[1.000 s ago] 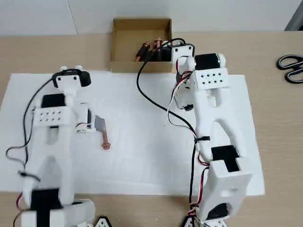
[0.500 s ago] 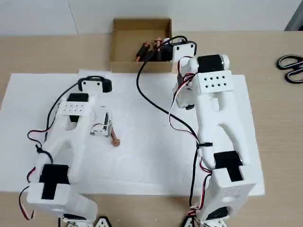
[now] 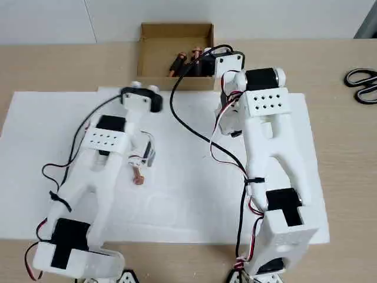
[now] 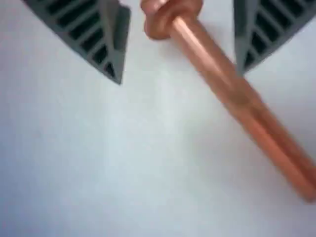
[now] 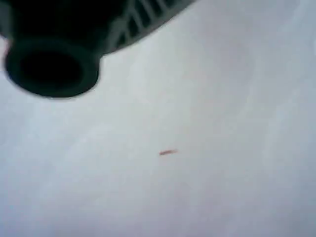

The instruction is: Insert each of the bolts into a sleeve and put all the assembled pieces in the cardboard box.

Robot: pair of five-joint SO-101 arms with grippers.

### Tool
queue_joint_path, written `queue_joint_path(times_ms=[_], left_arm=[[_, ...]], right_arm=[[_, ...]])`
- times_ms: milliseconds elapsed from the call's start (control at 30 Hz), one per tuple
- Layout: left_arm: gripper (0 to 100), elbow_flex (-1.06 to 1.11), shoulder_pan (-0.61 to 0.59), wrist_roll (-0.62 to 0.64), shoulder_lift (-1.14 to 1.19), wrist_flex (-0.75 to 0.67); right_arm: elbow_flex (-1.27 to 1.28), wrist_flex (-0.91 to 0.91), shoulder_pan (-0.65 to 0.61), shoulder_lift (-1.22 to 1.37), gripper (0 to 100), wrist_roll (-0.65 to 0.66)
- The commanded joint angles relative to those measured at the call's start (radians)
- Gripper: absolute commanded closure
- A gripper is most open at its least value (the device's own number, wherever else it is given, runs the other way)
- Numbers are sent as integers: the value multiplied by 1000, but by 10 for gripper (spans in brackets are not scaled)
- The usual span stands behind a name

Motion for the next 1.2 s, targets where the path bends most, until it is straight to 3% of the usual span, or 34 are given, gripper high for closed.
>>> queue_joint_path(times_ms=[0,233,400,600,900,1067,1167], left_arm=[[858,-38,-2,-121,-52,44],[859,-33,-60,-63,-44,46],[859,18,-55,-46,-43,-25],[858,79,-55,64,-41,-98],[861,87,-55,129,147,-138],[980,85,-40,135,164,-132],[994,67,11,118,164,-83]], right_arm=[[-3,4,8,-67,995,-8],[-3,4,7,-65,995,-11],[-3,4,4,-64,995,-11],[-3,2,4,-62,995,-11],[-3,4,2,-62,995,-12],[-3,4,2,-62,995,-12],[-3,2,2,-62,995,-12]])
